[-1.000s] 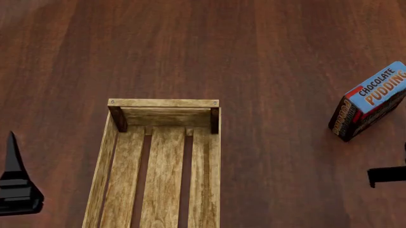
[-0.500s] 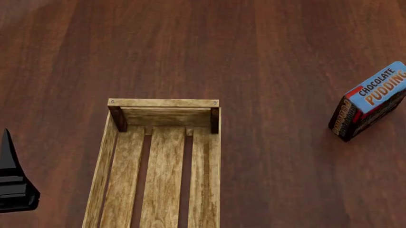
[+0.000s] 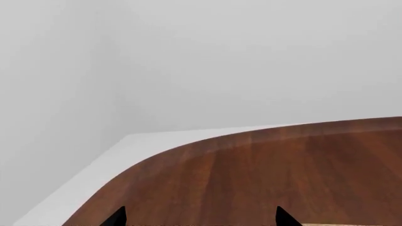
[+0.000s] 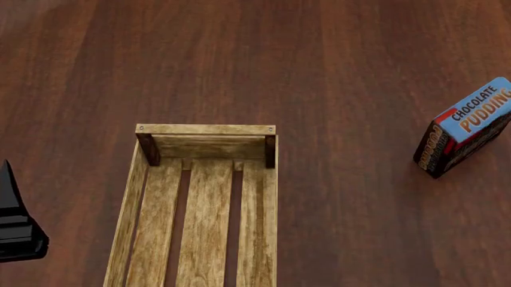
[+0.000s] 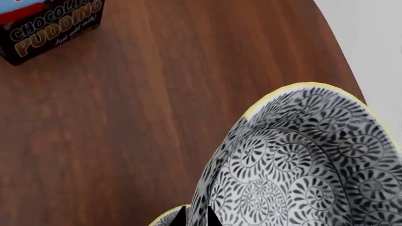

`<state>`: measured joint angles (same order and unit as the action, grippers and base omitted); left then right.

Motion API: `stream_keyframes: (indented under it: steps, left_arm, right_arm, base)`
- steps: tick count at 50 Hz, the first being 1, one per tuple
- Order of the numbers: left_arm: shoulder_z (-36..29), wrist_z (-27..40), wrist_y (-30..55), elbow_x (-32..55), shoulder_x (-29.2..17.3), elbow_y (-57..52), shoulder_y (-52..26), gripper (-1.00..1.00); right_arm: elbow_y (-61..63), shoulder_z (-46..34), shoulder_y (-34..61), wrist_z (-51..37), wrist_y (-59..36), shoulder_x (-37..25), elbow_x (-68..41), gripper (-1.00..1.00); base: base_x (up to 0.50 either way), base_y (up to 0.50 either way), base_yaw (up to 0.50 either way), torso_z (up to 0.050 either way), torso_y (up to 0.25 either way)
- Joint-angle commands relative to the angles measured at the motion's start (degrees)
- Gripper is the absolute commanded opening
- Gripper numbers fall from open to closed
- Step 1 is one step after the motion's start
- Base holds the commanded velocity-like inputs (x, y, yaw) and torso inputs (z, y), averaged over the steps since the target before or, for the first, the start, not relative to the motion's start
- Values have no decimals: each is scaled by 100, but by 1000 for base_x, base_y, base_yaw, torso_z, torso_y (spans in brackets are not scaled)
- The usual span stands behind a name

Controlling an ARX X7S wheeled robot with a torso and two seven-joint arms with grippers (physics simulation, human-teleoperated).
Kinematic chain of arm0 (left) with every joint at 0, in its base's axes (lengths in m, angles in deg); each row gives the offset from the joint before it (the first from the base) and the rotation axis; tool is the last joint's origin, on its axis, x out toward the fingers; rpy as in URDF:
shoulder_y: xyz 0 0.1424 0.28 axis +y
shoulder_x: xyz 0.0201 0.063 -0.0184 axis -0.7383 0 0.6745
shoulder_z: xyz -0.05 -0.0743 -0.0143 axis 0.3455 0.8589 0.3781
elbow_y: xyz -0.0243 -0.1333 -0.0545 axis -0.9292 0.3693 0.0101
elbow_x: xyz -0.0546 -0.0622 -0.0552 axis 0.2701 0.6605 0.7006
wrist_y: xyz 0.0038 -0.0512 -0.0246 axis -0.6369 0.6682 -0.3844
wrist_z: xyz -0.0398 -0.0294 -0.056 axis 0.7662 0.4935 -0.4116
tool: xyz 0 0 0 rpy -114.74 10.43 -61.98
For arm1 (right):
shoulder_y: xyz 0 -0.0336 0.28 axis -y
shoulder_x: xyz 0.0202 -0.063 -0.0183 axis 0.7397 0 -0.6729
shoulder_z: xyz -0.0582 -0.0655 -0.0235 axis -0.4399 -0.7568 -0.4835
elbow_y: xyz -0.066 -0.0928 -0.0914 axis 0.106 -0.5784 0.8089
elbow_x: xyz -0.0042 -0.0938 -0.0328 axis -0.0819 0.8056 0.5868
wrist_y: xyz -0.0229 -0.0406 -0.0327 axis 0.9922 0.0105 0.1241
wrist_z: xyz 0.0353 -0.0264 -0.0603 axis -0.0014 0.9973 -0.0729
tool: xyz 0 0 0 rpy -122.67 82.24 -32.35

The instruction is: Stack the left bowl on the right bowl and place them in the tray.

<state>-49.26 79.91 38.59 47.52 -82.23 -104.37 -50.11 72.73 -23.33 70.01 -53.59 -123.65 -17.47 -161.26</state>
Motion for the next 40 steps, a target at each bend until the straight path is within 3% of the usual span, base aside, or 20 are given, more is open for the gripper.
stream_keyframes:
  steps: [1, 22, 40]
  left_arm:
    - [12, 8, 11, 36, -13, 20, -5, 100]
    - [22, 37, 9, 75, -41, -28, 16, 100]
    - [-90, 66, -42, -11, -42, 51, 5, 100]
  right_arm:
    - [77, 480, -489, -221, 15, -179, -184, -100]
    - [177, 1415, -1774, -121, 230, -5, -95, -100]
    - [130, 1629, -2593, 419, 609, 305, 511, -100]
  base:
    - [0, 0, 0, 0, 0]
    - [0, 0, 0, 0, 1]
    - [0, 0, 0, 0, 0]
